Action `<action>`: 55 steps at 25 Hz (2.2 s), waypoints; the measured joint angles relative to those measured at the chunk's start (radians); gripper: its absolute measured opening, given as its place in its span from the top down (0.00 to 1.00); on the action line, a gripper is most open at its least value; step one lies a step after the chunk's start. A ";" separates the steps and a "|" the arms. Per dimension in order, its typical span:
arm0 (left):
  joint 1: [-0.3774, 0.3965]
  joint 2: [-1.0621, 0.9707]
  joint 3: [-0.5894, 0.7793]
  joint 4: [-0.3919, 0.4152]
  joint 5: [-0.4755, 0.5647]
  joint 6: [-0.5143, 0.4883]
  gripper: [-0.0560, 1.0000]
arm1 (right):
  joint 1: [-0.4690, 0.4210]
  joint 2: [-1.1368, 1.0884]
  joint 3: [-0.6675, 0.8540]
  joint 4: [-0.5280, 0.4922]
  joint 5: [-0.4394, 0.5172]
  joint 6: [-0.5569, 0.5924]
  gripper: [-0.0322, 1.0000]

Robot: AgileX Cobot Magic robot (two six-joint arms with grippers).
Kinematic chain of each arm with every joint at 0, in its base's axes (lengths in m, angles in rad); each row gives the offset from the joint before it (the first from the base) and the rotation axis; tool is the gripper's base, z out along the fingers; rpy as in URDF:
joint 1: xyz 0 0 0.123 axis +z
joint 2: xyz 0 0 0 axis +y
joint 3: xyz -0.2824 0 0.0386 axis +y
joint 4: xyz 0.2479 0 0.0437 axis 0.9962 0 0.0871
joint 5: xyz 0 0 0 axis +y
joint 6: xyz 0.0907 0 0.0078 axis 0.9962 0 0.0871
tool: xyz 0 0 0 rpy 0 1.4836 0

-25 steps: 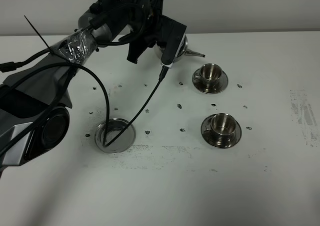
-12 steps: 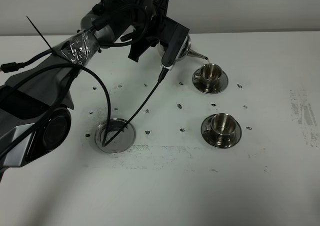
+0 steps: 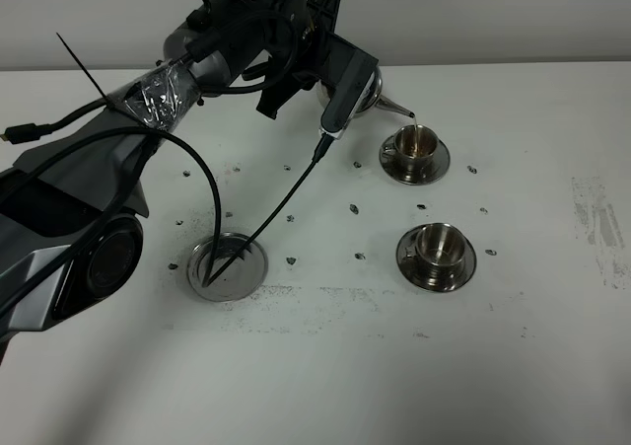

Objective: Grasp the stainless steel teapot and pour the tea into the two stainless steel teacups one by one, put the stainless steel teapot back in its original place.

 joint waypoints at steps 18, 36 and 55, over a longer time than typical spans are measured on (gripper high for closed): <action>-0.008 0.000 0.000 0.046 -0.023 0.007 0.76 | 0.000 0.000 0.000 0.000 0.000 0.000 0.39; -0.008 0.000 0.000 0.047 -0.036 0.030 0.76 | 0.000 0.000 0.000 0.000 0.000 0.000 0.39; -0.008 0.000 0.000 0.069 -0.050 0.048 0.76 | 0.000 0.000 0.000 0.000 0.000 0.000 0.39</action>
